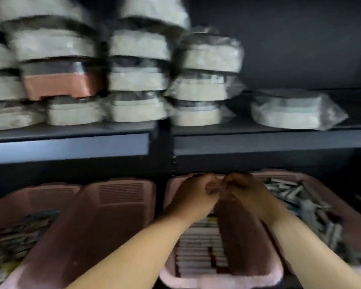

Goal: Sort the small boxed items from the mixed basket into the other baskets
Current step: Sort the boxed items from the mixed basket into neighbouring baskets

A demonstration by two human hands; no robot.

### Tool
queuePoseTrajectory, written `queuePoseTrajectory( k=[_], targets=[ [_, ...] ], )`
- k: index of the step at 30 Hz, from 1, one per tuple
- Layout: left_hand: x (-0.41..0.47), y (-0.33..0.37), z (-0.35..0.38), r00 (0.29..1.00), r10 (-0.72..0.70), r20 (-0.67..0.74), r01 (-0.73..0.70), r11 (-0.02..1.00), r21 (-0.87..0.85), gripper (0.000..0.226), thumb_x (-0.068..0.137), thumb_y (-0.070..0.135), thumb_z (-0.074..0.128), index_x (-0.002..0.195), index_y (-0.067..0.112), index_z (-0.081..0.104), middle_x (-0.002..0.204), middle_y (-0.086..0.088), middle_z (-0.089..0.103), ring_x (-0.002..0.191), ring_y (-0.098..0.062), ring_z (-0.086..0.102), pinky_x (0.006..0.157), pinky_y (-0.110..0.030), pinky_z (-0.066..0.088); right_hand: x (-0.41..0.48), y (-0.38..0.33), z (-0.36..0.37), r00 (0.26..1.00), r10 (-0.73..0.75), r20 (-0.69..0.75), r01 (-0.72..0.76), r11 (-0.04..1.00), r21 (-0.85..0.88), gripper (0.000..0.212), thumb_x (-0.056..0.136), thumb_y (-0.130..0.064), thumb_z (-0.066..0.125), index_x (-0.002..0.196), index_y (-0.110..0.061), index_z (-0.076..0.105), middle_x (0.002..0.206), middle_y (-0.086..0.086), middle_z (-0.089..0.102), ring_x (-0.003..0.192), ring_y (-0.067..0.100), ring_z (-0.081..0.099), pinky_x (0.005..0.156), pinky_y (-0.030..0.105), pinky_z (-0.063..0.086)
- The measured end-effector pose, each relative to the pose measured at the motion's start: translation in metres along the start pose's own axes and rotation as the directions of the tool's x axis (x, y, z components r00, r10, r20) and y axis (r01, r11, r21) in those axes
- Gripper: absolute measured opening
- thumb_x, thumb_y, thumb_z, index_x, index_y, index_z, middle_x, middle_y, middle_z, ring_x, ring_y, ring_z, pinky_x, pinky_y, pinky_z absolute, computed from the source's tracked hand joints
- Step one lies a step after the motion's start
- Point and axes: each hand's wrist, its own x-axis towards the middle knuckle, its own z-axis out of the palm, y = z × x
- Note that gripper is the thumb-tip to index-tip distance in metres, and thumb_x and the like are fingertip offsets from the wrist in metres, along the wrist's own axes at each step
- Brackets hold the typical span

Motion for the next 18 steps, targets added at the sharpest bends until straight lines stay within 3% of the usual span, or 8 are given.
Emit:
queuePoseTrajectory(
  k=[2,4,7,9,12,15,18],
  targets=[
    [0.012,0.027,0.045,0.996,0.06,0.066,-0.059,0.998,-0.019,0.018,0.087,0.028,0.063,0.101,0.032,0.073,0.105,0.011,0.073,0.098,-0.009,0.067,0.086,-0.03,0.055,-0.015,0.034,-0.04,0.994,0.081,-0.068,-0.087,0.993,-0.078,0.017,0.09,-0.014,0.066,0.08,-0.025,0.073,0.071,-0.014,0.069,0.072,0.007,0.061,0.06,0.012,0.042],
    [0.018,0.05,0.087,0.983,0.093,0.159,-0.091,0.996,-0.019,0.019,0.086,0.031,0.061,0.102,0.031,0.071,0.104,0.008,0.073,0.098,-0.014,0.068,0.084,-0.032,0.055,-0.029,0.069,-0.073,0.98,0.154,-0.127,-0.169,0.979,-0.117,0.023,0.092,-0.007,0.063,0.08,-0.024,0.072,0.078,-0.011,0.068,0.076,0.011,0.062,0.061,0.007,0.04],
    [0.022,0.075,0.138,0.951,0.114,0.287,-0.11,0.993,-0.029,0.021,0.092,0.029,0.064,0.113,0.034,0.068,0.114,0.009,0.073,0.106,-0.013,0.068,0.088,-0.029,0.055,-0.049,0.113,-0.111,0.942,0.242,-0.231,-0.265,0.962,-0.072,0.021,0.092,-0.002,0.065,0.084,-0.019,0.072,0.092,0.002,0.072,0.093,0.022,0.067,0.073,0.02,0.045],
    [0.026,0.084,0.163,0.935,0.135,0.327,-0.155,0.987,0.038,0.025,0.095,0.029,0.063,0.12,0.033,0.066,0.122,0.008,0.071,0.112,-0.014,0.065,0.089,-0.026,0.051,-0.061,0.132,-0.13,0.922,0.283,-0.266,-0.31,0.949,-0.065,0.013,0.094,-0.005,0.064,0.094,-0.015,0.072,0.096,0.003,0.072,0.09,0.01,0.065,0.073,0.019,0.044],
    [0.036,0.086,0.19,0.925,0.174,0.337,-0.253,0.945,0.206,0.028,0.094,0.035,0.059,0.121,0.03,0.065,0.13,0.004,0.065,0.119,-0.022,0.061,0.096,-0.033,0.051,-0.065,0.159,-0.145,0.904,0.344,-0.252,-0.391,0.905,-0.168,0.013,0.095,-0.022,0.063,0.084,-0.024,0.069,0.089,-0.002,0.07,0.086,0.014,0.065,0.076,0.024,0.049],
    [0.045,0.082,0.209,0.939,0.14,0.315,-0.253,0.901,0.352,0.032,0.093,0.028,0.06,0.124,0.027,0.065,0.136,0.001,0.06,0.128,-0.024,0.054,0.105,-0.033,0.044,-0.059,0.18,-0.146,0.884,0.407,-0.231,-0.459,0.852,-0.251,0.021,0.093,-0.045,0.054,0.099,-0.031,0.068,0.095,-0.008,0.069,0.082,0.008,0.063,0.078,0.03,0.052],
    [0.05,0.076,0.217,0.955,0.1,0.279,-0.21,0.893,0.399,0.037,0.093,0.031,0.063,0.129,0.029,0.063,0.137,0.002,0.058,0.13,-0.024,0.052,0.104,-0.033,0.041,-0.055,0.186,-0.137,0.886,0.411,-0.213,-0.461,0.83,-0.315,0.007,0.098,-0.041,0.054,0.1,-0.039,0.061,0.096,-0.005,0.065,0.083,0.012,0.061,0.071,0.032,0.05]
  ],
)
